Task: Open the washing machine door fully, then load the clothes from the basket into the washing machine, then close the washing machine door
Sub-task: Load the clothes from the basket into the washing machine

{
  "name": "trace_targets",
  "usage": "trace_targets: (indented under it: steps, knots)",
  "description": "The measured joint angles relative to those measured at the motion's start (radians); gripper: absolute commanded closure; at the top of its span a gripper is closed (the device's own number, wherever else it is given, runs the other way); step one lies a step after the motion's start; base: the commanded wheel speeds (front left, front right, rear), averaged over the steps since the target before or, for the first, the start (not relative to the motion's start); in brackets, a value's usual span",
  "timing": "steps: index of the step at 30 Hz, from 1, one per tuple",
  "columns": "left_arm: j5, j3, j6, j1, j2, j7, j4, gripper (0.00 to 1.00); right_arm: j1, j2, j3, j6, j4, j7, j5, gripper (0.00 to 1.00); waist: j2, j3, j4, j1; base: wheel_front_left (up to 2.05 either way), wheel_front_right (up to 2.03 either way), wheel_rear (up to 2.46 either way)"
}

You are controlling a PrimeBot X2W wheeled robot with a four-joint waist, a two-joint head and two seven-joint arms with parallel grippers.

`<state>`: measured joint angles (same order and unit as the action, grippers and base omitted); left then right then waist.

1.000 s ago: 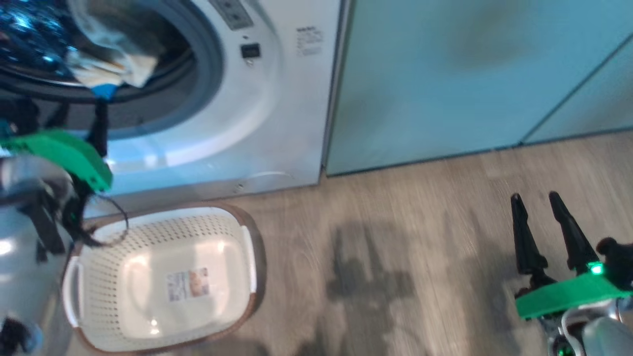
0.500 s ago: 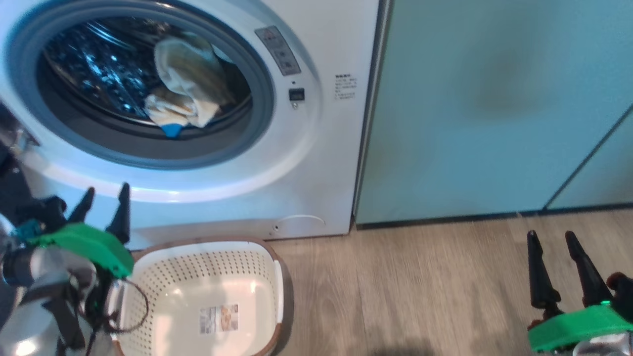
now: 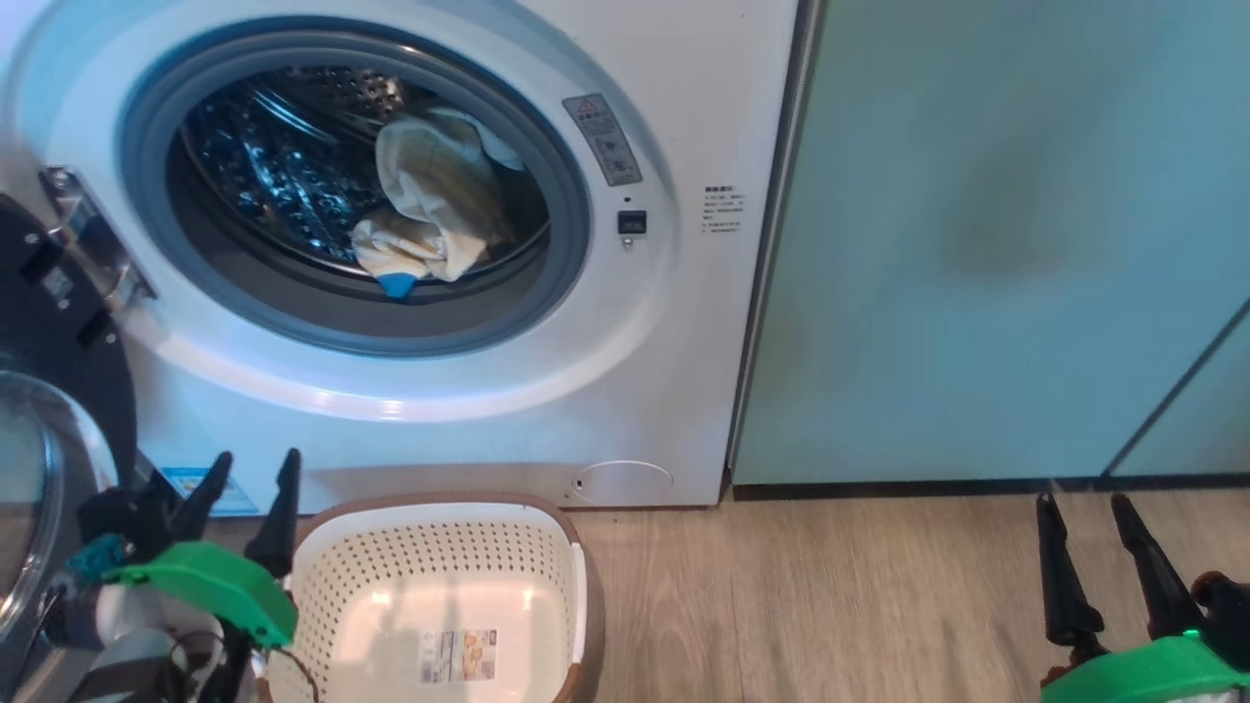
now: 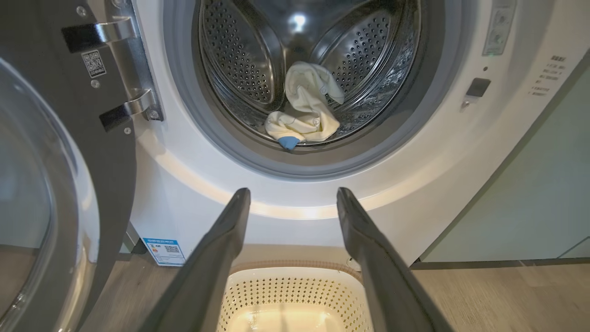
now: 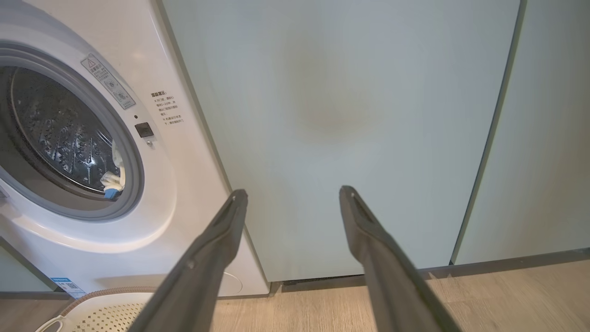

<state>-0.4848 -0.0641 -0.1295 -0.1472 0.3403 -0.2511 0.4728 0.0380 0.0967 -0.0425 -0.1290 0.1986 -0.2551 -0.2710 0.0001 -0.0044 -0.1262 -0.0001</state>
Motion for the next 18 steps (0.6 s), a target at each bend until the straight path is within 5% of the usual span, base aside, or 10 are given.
trace_targets:
  steps: [18]
  knots:
    - [0.018,0.034,0.0,0.048,-0.007,0.0,-0.036,0.0,0.018,0.006,-0.003,0.0,-0.003,0.0,0.0,0.0,0.0,-0.025,0.008,0.0001,0.0,0.0,0.0]
